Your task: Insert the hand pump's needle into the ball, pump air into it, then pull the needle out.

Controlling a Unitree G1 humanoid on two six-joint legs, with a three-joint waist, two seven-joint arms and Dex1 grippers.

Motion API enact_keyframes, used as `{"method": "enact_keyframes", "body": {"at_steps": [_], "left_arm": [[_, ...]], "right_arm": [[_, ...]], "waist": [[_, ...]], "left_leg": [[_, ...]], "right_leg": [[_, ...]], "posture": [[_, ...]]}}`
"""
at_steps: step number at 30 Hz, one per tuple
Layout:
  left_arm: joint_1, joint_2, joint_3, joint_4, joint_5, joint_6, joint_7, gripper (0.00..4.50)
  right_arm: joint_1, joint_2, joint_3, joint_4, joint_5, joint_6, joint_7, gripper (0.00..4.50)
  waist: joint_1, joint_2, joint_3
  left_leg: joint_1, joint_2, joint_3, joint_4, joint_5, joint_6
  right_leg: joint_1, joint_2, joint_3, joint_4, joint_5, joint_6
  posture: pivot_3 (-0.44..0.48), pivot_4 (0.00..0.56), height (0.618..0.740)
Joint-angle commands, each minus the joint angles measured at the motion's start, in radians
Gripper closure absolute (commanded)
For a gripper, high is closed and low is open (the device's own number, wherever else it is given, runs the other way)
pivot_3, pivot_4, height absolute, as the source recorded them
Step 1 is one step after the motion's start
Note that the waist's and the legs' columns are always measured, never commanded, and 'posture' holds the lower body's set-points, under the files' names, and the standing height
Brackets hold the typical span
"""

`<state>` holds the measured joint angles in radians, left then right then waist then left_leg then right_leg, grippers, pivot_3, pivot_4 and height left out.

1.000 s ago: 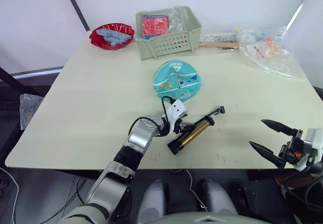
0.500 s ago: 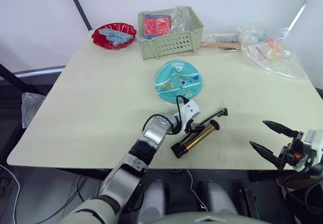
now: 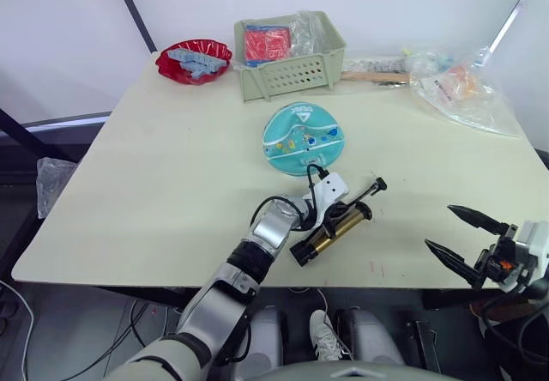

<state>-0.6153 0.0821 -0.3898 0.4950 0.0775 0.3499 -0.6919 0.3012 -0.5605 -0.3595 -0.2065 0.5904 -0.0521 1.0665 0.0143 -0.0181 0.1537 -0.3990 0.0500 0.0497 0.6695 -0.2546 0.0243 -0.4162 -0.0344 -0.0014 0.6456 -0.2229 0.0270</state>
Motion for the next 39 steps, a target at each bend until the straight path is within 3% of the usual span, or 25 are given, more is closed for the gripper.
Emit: {"method": "enact_keyframes", "body": {"at_steps": [1,15,22,39], "left_arm": [[0.014,0.003,0.01,-0.063,-0.008,-0.078,-0.006,4.47],[0.05,0.038,0.087,-0.118,-0.1,-0.343,-0.095,4.47],[0.05,0.066,0.096,-0.1,-0.141,-0.428,-0.196,4.47],[0.064,0.058,0.09,-0.092,-0.134,-0.461,-0.225,4.47]], "right_arm": [[0.005,0.004,-0.002,-0.078,0.045,0.056,-0.046,0.0],[-0.095,0.109,0.047,-0.23,0.148,0.426,-0.465,0.0],[-0.205,0.147,0.036,-0.253,0.347,0.641,-0.644,0.0],[-0.31,0.18,0.055,-0.246,0.483,0.762,-0.776,0.0]], "waist": [[-0.001,0.0,0.0],[-0.001,0.0,0.0],[0.0,0.0,0.0],[-0.002,0.0,0.0]], "left_leg": [[0.0,0.0,0.0,0.0,0.0,0.0],[-0.001,0.0,-0.001,0.0,0.0,0.0],[-0.001,0.0,-0.001,0.0,0.0,0.0],[-0.002,0.0,-0.001,0.0,0.0,0.0]], "right_leg": [[0.0,0.0,0.0,0.0,0.0,0.0],[0.0,0.0,0.0,0.0,0.002,-0.003],[0.0,0.0,-0.001,0.0,0.002,-0.003],[0.0,0.0,-0.002,-0.001,0.004,0.001]], "posture": [[0.0,0.15,0.738],[0.0,0.15,0.738],[0.0,0.15,0.738],[0.0,0.15,0.738]]}}
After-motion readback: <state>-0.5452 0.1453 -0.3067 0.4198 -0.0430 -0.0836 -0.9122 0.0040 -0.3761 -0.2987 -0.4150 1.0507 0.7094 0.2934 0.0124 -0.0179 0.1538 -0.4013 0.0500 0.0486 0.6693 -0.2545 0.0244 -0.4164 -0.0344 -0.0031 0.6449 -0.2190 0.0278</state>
